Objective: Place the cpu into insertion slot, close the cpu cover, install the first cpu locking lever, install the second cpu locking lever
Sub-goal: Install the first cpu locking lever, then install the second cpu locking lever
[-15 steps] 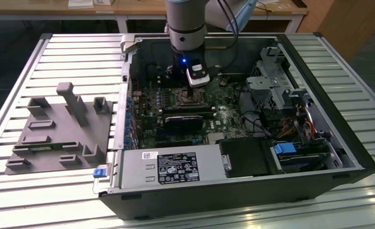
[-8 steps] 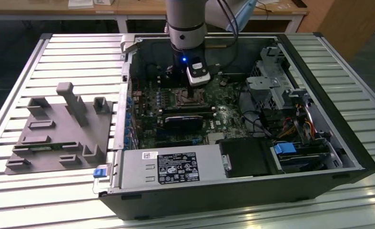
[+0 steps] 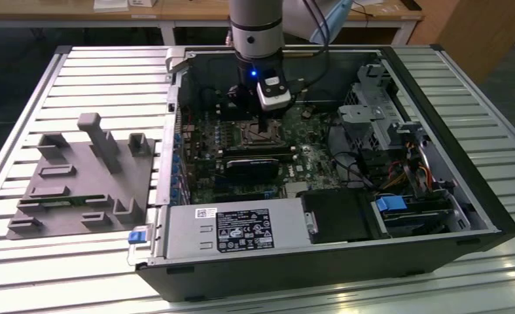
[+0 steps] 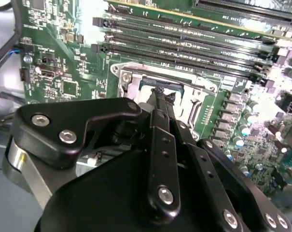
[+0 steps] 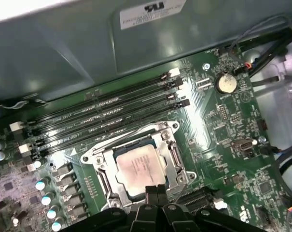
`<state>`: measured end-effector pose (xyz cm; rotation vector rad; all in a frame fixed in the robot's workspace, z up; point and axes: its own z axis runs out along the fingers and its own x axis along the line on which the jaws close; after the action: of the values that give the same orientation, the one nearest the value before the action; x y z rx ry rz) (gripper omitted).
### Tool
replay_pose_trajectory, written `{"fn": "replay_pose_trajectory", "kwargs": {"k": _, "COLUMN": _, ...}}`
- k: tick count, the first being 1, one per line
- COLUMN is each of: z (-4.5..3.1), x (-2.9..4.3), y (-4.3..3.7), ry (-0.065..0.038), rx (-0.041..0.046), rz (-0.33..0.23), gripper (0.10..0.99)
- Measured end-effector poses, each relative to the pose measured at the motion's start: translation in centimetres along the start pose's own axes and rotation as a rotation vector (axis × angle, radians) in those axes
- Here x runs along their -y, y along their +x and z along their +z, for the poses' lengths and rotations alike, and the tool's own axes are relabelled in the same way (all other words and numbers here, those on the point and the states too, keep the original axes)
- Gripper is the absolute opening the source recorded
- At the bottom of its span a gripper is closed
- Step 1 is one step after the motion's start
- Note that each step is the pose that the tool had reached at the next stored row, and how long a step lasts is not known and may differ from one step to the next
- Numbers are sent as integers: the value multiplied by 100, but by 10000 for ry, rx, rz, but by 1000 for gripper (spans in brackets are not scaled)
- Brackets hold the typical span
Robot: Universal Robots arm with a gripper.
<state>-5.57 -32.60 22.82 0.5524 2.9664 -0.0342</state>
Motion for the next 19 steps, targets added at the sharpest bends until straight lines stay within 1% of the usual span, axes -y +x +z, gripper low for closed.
{"fn": "replay_pose_trajectory", "kwargs": {"k": 1, "z": -12, "x": 0, "y": -2, "ry": 1, "rx": 0, "rz": 0, "gripper": 102}}
{"fn": "replay_pose_trajectory", "kwargs": {"k": 17, "z": -14, "x": 0, "y": -2, "ry": -4, "rx": -2, "rz": 1, "gripper": 102}}
{"fn": "replay_pose_trajectory", "kwargs": {"k": 19, "z": -26, "x": 1, "y": -3, "ry": 3, "rx": -2, "rz": -1, "gripper": 102}}
